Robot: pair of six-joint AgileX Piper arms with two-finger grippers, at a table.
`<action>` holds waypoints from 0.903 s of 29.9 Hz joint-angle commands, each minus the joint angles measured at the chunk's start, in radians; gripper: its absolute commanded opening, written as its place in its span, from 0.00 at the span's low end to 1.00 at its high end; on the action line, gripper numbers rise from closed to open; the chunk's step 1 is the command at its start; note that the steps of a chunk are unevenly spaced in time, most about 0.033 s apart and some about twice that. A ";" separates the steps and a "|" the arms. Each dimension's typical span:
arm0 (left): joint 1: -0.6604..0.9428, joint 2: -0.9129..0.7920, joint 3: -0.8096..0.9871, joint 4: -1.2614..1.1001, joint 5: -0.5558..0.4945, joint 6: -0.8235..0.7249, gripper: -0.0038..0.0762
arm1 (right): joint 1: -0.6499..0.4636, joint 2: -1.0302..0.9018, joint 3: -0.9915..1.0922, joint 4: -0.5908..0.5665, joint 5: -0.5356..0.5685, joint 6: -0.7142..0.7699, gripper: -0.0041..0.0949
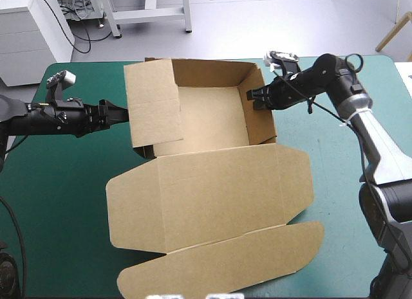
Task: Fold the box
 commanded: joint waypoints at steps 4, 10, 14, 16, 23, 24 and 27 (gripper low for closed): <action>-0.003 -0.035 -0.031 -0.088 0.067 0.004 0.82 | 0.074 0.003 -0.007 0.069 -0.084 0.020 0.02; -0.016 -0.035 -0.031 -0.090 0.067 0.004 0.82 | 0.135 0.033 -0.007 0.139 -0.167 0.022 0.02; -0.054 -0.035 -0.031 -0.080 0.067 0.004 0.82 | 0.164 0.049 -0.007 0.137 -0.190 0.022 0.02; -0.075 -0.035 -0.031 -0.062 0.067 0.004 0.82 | 0.169 0.055 -0.007 0.132 -0.195 0.022 0.02; -0.146 -0.035 -0.031 0.081 0.035 -0.069 0.69 | 0.177 0.058 -0.007 0.127 -0.208 0.022 0.02; -0.160 -0.035 -0.031 0.116 0.020 -0.095 0.66 | 0.182 0.058 -0.007 0.126 -0.210 0.022 0.02; -0.208 -0.033 -0.031 0.234 -0.023 -0.191 0.57 | 0.193 0.058 -0.007 0.126 -0.221 0.022 0.02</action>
